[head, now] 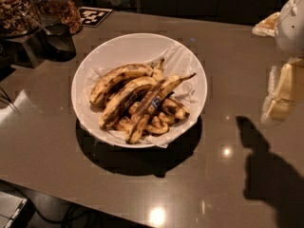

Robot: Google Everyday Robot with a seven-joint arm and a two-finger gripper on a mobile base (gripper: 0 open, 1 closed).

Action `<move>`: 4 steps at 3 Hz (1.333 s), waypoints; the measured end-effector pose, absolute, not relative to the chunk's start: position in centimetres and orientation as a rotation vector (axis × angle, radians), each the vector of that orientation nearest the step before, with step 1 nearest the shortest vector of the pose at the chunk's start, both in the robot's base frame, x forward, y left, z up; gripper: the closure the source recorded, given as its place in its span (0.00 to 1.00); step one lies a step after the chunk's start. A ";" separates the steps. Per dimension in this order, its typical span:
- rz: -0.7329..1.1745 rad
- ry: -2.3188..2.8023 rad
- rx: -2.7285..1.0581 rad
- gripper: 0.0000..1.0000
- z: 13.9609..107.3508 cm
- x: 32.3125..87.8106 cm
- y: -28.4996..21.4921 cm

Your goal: Pick banana from white bowl

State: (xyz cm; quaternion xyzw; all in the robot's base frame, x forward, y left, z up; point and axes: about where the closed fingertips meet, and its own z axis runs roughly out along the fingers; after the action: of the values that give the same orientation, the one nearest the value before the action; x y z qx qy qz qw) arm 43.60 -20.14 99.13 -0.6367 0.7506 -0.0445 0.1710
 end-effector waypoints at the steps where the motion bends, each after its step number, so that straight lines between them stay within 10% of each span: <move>1: -0.129 2.127 -1.811 0.00 99.2 43.6 -20.1; 4: -0.217 1.844 -1.986 0.00 101.2 45.0 -15.2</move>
Offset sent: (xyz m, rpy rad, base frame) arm 0.0040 0.0067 0.0067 0.0509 -0.0399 0.0482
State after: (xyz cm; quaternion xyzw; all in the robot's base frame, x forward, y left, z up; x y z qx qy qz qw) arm 45.04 -15.18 101.17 -0.7143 0.6631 -0.0781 0.2097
